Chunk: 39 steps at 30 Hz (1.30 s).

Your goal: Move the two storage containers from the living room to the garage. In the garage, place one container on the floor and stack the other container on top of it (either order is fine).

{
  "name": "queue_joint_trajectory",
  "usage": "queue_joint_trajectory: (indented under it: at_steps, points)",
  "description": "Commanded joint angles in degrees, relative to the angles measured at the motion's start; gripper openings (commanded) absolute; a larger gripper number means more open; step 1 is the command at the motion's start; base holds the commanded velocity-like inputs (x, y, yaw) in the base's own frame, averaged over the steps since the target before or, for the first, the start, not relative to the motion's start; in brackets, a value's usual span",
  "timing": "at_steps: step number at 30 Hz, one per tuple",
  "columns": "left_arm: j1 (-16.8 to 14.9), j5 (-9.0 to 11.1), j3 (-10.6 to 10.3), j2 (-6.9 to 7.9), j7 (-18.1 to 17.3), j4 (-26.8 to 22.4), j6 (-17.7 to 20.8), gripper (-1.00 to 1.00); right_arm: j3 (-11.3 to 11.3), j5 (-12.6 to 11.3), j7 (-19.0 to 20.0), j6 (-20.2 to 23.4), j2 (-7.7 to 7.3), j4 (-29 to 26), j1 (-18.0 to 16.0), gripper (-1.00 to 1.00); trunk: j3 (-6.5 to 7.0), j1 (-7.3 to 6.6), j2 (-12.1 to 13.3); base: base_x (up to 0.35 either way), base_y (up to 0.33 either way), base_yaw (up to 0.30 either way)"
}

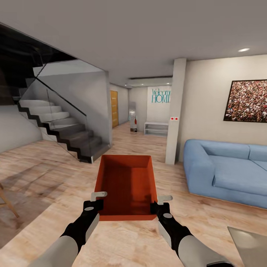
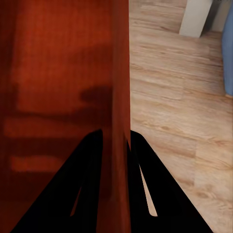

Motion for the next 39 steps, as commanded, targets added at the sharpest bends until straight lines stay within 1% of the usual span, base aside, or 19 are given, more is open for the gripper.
queue_joint_trajectory:
  at_steps: [1, 39]
  points:
    - [0.0, 0.3, -0.3, -0.04, 0.7, 0.0, 0.4, -1.00, 0.0, 0.2, 0.0, -0.2, 0.19, 0.0, -0.1, -1.00, -0.09, 0.05, -0.1, 0.321, 0.000, 0.000]
    - [0.0, 0.3, -0.3, -0.04, 0.7, 0.0, 0.4, -1.00, -0.2, 0.2, 0.1, -0.2, 0.19, -0.1, -0.1, -1.00, -0.09, 0.05, -0.1, 0.322, 0.000, 0.000]
